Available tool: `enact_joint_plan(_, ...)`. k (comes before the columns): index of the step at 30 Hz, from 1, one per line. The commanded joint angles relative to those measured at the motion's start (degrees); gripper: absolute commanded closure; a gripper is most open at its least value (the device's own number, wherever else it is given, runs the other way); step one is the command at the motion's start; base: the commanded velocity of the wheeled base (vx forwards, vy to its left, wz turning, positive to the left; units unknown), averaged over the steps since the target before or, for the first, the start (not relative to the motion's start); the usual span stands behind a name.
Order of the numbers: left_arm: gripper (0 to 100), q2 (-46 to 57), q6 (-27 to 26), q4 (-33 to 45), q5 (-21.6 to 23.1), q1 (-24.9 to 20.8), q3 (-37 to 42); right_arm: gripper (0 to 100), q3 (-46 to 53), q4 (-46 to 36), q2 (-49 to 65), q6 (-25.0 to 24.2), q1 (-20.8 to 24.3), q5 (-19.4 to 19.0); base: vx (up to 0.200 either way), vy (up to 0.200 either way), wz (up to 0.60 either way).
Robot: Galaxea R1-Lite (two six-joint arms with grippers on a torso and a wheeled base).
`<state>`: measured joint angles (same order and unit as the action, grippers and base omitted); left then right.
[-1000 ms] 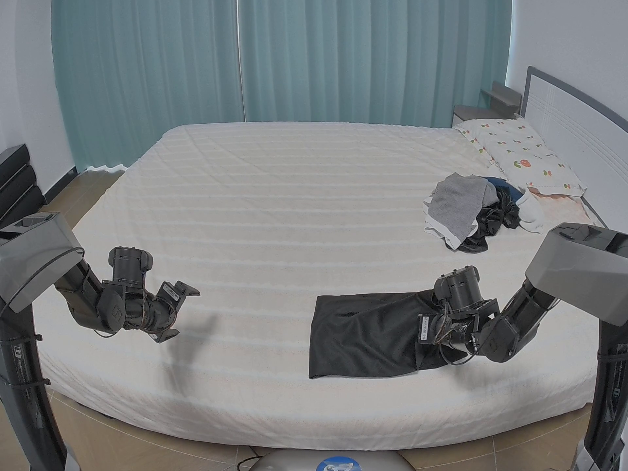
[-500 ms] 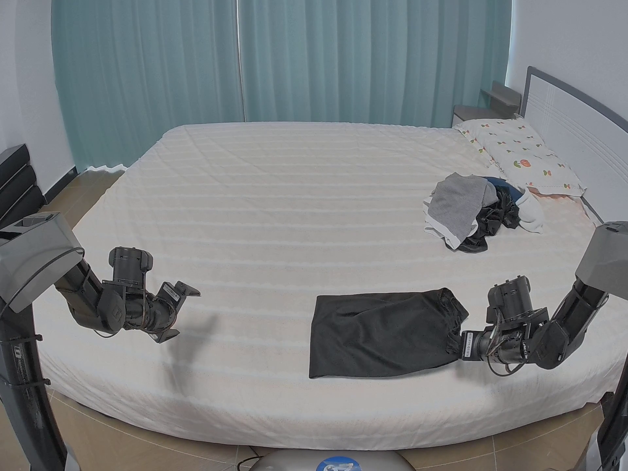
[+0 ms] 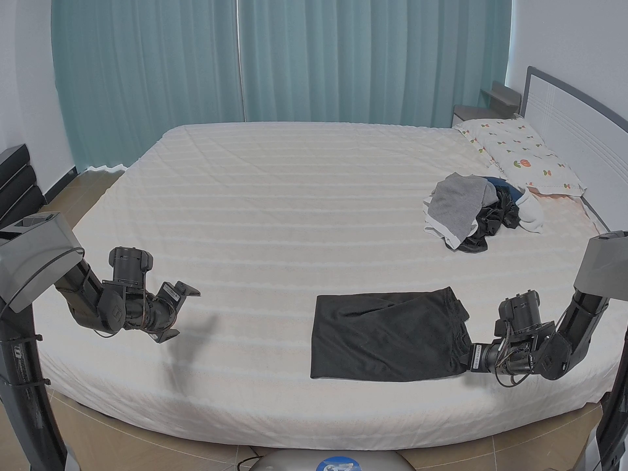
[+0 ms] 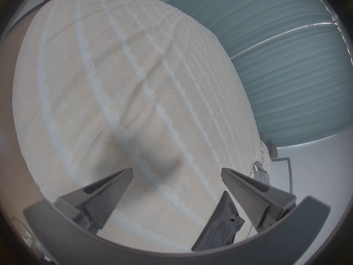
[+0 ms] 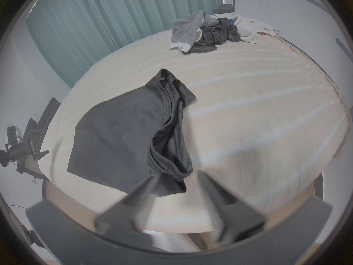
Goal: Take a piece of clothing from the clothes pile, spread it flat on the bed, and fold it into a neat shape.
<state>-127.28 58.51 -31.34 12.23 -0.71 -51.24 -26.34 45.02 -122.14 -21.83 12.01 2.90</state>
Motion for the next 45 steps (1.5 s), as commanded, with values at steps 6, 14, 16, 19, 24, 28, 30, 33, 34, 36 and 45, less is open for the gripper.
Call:
enact_joint_plan(6, 0, 1.1, 1.8, 0.0, 0.1, 0.0, 0.0, 0, 0.5, 3.7, 4.4, -0.6, -5.1, -2.5, 0.000, 0.000, 0.00)
enact_joint_plan(14, 0, 2.2, 6.6, -2.7, 1.1, -0.9, 0.3, 0, -6.4, 3.8, 1.3, -2.9, -6.4, -6.7, 0.100, 0.000, 0.00)
enact_joint_plan(16, 0, 2.1, 6.5, -2.6, 1.9, -1.1, 0.8, 0, -8.8, 3.6, -0.5, -6.0, -5.6, -6.7, 0.200, 0.000, 0.00)
enact_joint_plan(19, 0, 1.9, 5.8, -2.8, 2.3, -2.0, 0.9, 0, -12.6, 3.0, -3.1, -9.7, -4.0, -6.8, 0.000, 0.000, 0.00)
enact_joint_plan(24, 0, 1.5, 4.9, -2.9, 2.1, -2.0, 1.1, 0, -16.0, 3.1, -7.1, -10.3, -2.6, -6.7, 0.000, 0.000, 0.00)
enact_joint_plan(28, 0, 1.3, 3.5, -2.9, 1.9, -2.1, 1.6, 0, -19.6, 3.1, -10.8, -10.4, -2.4, -6.5, 0.000, 0.000, 0.00)
enact_joint_plan(30, 0, 1.3, 3.5, -2.8, 1.9, -2.1, 1.6, 0, -20.8, 3.2, -11.5, -10.4, -2.6, -6.5, 0.000, 0.000, 0.00)
enact_joint_plan(33, 0, 1.3, 3.4, -2.9, 1.9, -2.5, 1.5, 0, -23.3, 3.0, -11.8, -10.5, -2.8, -6.5, 0.000, 0.000, 0.00)
enact_joint_plan(34, 0, 1.2, 3.4, -2.9, 1.9, -2.5, 1.5, 0, -23.9, 2.9, -11.9, -10.4, -2.8, -6.4, 0.000, 0.000, 0.00)
enact_joint_plan(36, 0, 1.2, 3.4, -2.9, 1.8, -2.6, 1.5, 0, -24.7, 2.8, -11.8, -10.4, -2.7, -6.2, 0.000, 0.000, 0.00)
enact_joint_plan(45, 0, 1.0, 3.4, -2.9, 1.8, -2.7, 1.3, 0, -25.4, 1.2, -8.7, -10.3, -3.0, -6.0, 0.000, 0.000, 0.00)
